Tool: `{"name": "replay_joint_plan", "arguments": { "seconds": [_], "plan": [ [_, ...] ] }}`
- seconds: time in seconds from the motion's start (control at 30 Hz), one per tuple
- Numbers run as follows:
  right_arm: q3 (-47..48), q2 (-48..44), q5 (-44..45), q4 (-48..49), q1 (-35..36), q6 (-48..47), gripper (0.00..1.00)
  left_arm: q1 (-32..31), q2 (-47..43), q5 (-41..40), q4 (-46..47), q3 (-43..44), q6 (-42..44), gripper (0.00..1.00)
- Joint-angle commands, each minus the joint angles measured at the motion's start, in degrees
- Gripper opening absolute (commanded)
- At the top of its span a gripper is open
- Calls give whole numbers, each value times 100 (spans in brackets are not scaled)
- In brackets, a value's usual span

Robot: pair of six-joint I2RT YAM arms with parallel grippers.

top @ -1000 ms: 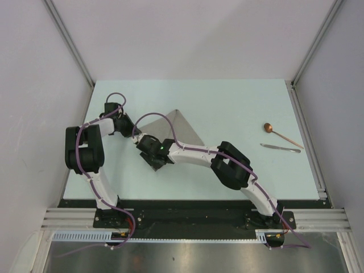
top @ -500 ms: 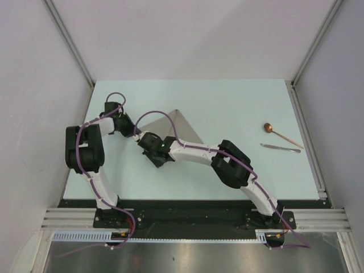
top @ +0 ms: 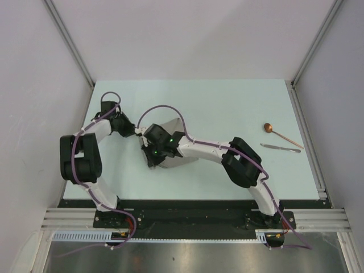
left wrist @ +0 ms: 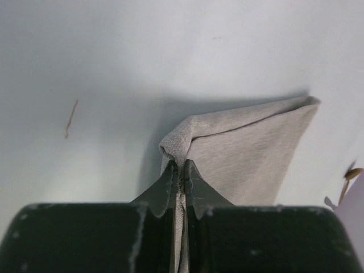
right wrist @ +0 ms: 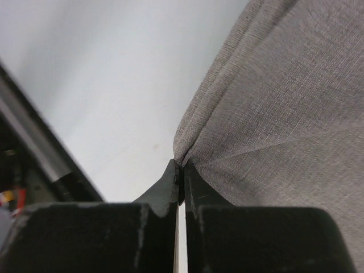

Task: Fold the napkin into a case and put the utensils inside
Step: Turn over the upper triangle folded napkin at the center of the board.

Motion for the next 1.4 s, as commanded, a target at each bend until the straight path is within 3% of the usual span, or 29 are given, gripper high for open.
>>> {"name": "replay_joint_plan", "arguments": {
  "seconds": [0.0,0.17,0.4,0.5,0.53,0.67,0.8,0.93,1.2,1.37],
  "plan": [
    [-80,-620,-1177,819,-46,520,0,63,-844,-81,-223,-85,-365,0],
    [-71,-647,-2003,1636,42,1083,0,527,-1688,-230,-670,-68,-472,0],
    [649,-409,-2805,2480,472,1804,0,1380,-3103,-661,-1382,380,-279,0],
    [546,-479,-3243,3435,578,2426,0,1680,-3587,-915,-1873,670,-59,0],
    [266,-523,-3488,4179,561,2881,0,1689,-3771,-1099,-1919,775,20,0],
    [-342,-620,-3974,5905,473,4289,0,1532,-3940,-986,-1621,882,-190,0],
    [-1352,-576,-4053,7679,157,5353,0,366,-3212,-1171,-998,856,-207,0],
    [-2679,-550,-4106,8668,-291,5830,0,-428,-2377,-1434,47,409,-357,0],
    [-5016,-769,-4185,8555,-1292,5154,0,-1465,-567,-1338,2044,240,-454,0],
    [-5538,-936,-4229,8101,-1671,4829,0,-1905,93,-1250,2546,442,-463,0]
  ]
}}
